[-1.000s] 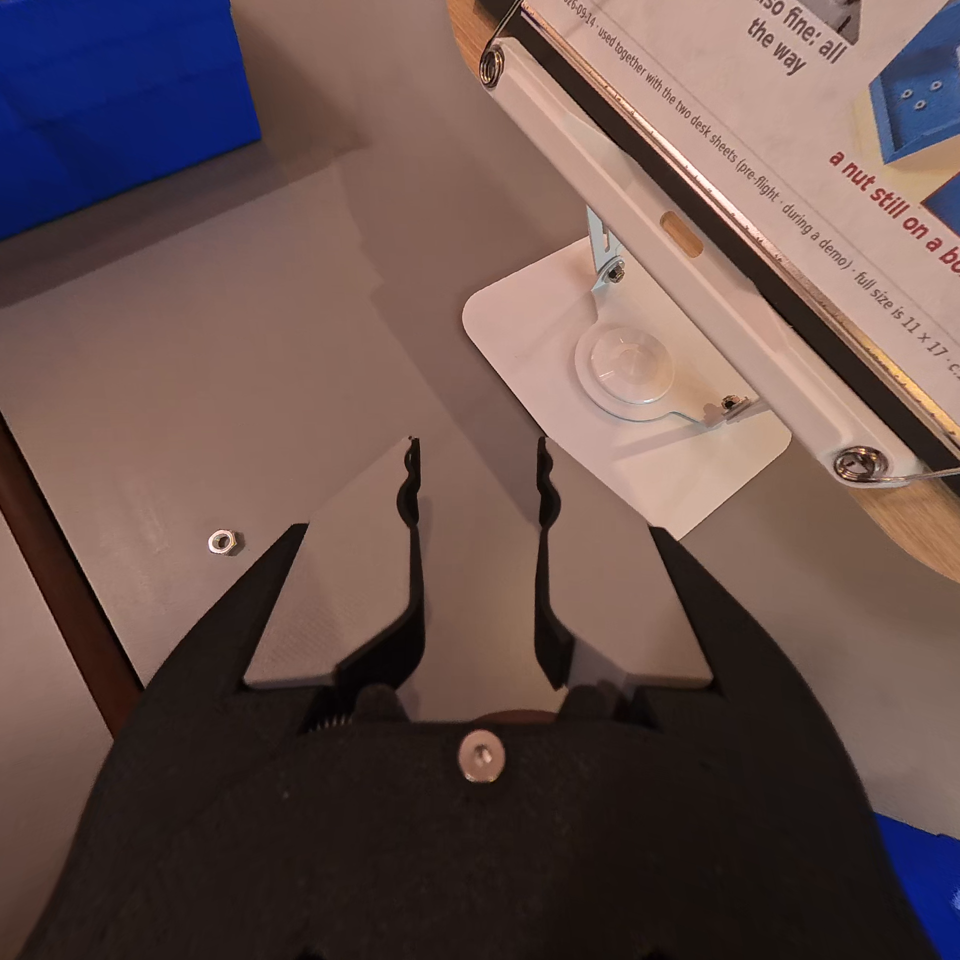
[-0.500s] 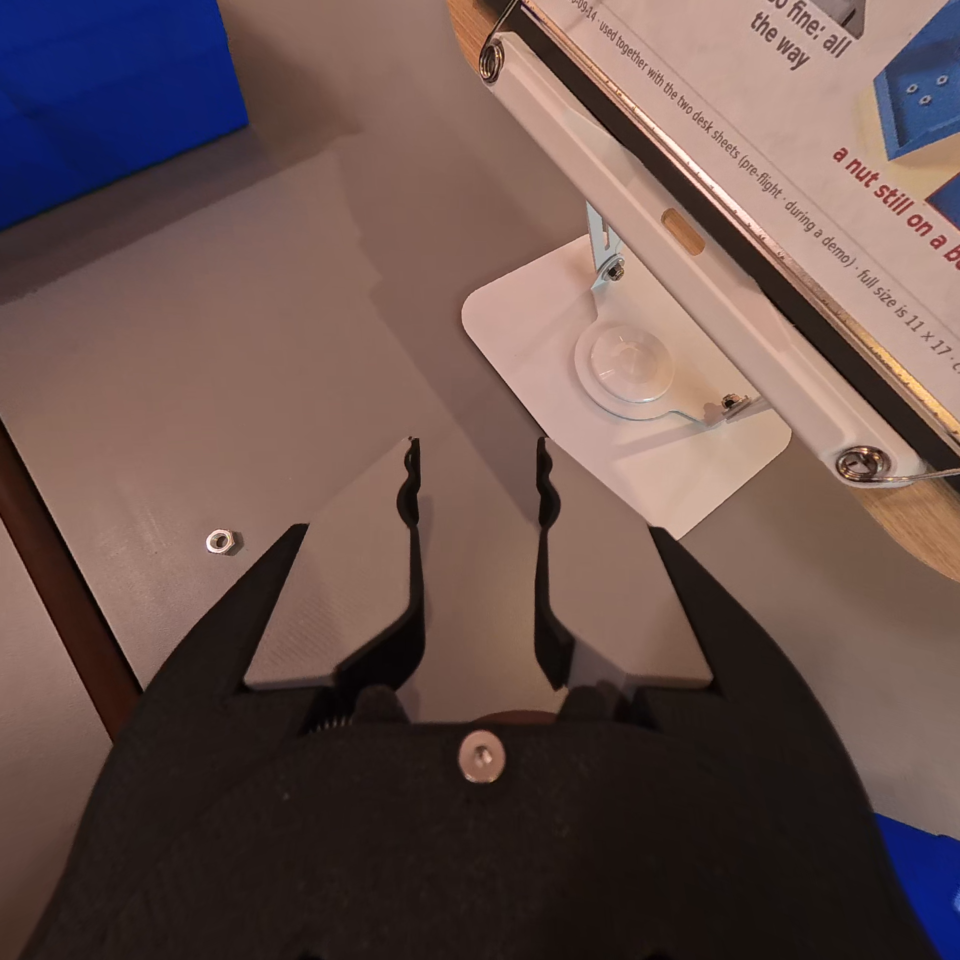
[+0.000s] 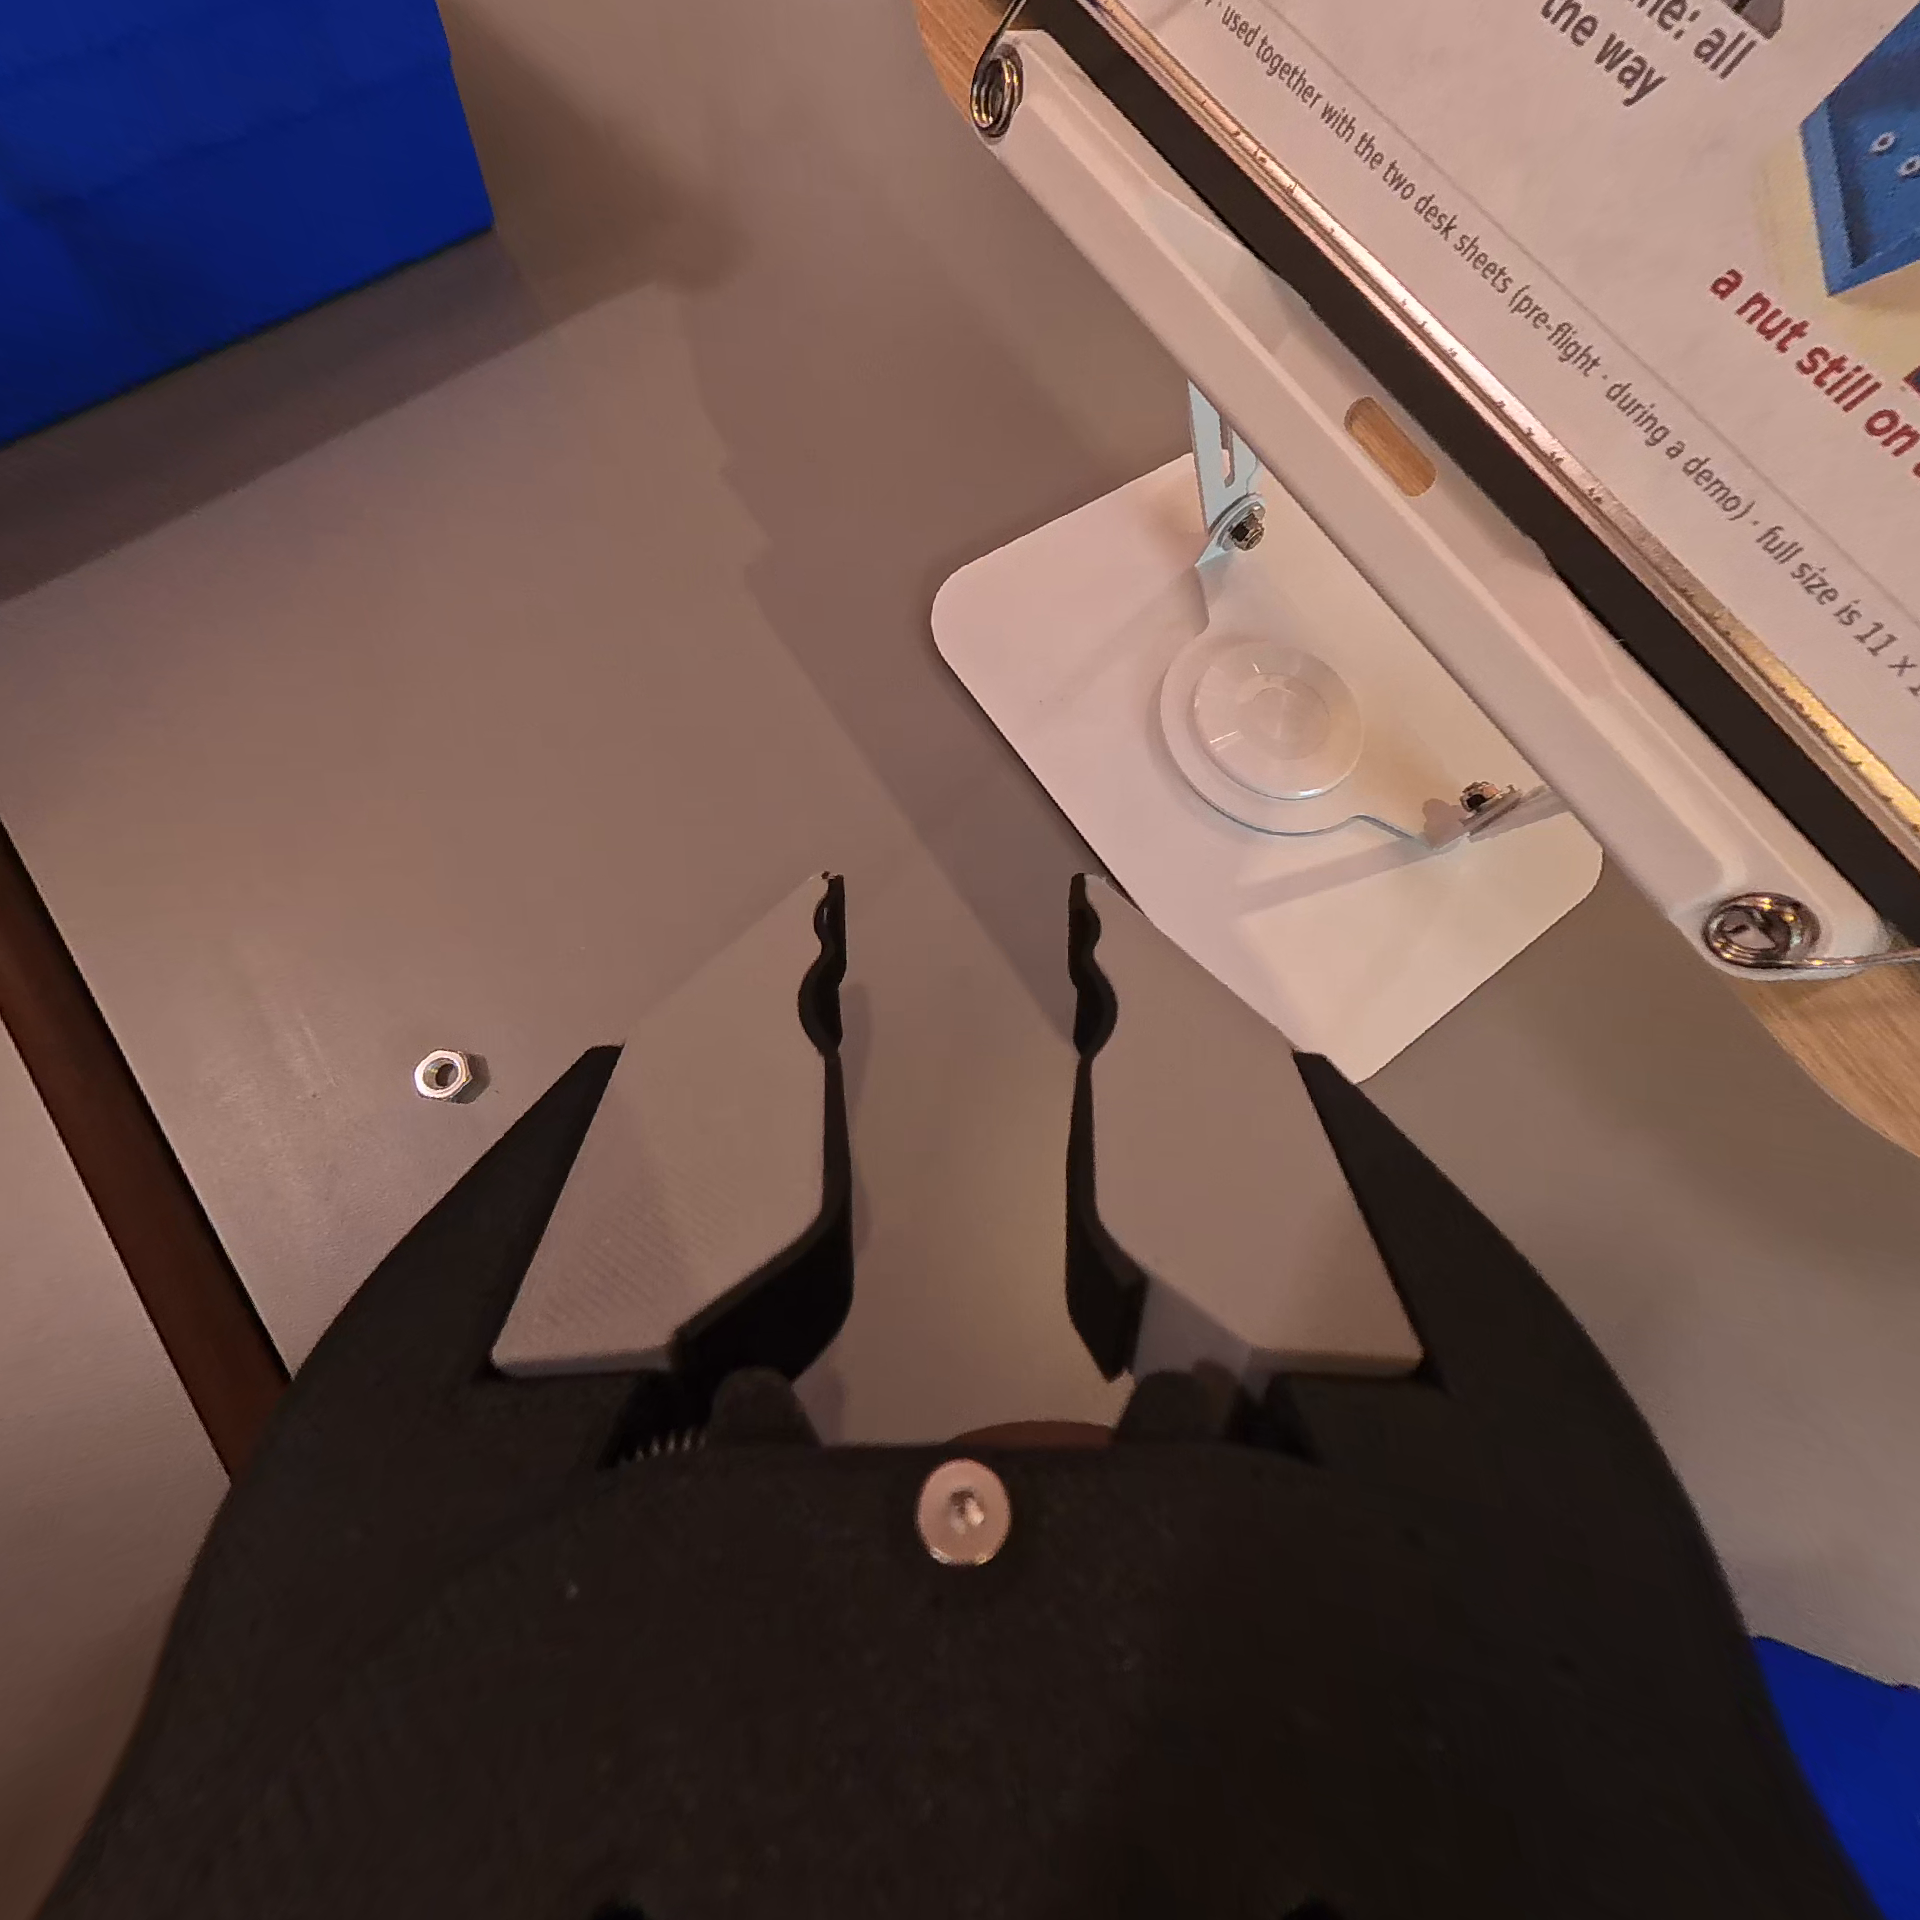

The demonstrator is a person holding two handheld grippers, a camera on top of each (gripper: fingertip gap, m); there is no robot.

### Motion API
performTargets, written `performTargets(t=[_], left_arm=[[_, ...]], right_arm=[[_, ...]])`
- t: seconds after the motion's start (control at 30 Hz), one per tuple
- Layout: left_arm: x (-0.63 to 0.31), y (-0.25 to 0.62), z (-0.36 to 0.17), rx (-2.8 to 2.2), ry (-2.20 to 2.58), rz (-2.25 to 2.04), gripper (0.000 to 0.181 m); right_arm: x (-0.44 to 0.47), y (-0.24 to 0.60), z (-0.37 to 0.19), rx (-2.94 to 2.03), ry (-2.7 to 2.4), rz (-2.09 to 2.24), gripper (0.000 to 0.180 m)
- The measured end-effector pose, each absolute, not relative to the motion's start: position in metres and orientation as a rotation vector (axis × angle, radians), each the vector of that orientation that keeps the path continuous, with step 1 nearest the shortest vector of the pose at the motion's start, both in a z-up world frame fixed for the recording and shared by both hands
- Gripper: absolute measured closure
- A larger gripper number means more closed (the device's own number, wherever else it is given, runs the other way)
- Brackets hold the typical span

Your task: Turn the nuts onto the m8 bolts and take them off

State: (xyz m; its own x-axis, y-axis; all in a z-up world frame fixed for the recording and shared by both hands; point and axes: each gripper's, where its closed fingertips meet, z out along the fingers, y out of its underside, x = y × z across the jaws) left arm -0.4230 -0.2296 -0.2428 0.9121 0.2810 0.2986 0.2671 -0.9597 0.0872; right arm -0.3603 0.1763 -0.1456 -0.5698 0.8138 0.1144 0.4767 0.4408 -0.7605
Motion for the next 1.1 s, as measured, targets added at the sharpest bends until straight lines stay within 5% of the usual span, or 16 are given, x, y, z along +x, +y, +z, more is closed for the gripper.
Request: performTargets(t=[0.13,0.37,0.5,0.8,0.83,0.9,1.1], left_arm=[[-0.419,-0.2,-0.247,3.165,0.298,0.527,0.181],[-0.499,-0.217,-0.245,3.093,0.027,-0.411,0.181],[-0.495,-0.242,-0.238,3.046,0.177,-0.38,0.181],[-0.475,-0.295,-0.18,3.135,0.777,-0.616,0.125],[-0.47,-0.313,-0.181,3.072,0.827,-0.647,0.123],[-0.46,-0.333,-0.183,3.034,0.886,-0.677,0.156],[-0.48,-0.338,-0.161,2.959,0.972,-1.029,0.132]], right_arm=[[-0.36,0.175,-0.149,-1.086,-2.239,0.953,0.139],[-0.359,0.172,-0.147,-1.08,-2.239,0.967,0.14],[-0.359,0.172,-0.145,-1.078,-2.237,0.974,0.141],[-0.358,0.165,-0.145,-1.065,-2.237,1.002,0.14],[-0.358,0.164,-0.143,-1.065,-2.235,1.008,0.14],[-0.357,0.162,-0.141,-1.06,-2.232,1.017,0.141],[-0.354,0.155,-0.141,-1.044,-2.24,1.015,0.14]])
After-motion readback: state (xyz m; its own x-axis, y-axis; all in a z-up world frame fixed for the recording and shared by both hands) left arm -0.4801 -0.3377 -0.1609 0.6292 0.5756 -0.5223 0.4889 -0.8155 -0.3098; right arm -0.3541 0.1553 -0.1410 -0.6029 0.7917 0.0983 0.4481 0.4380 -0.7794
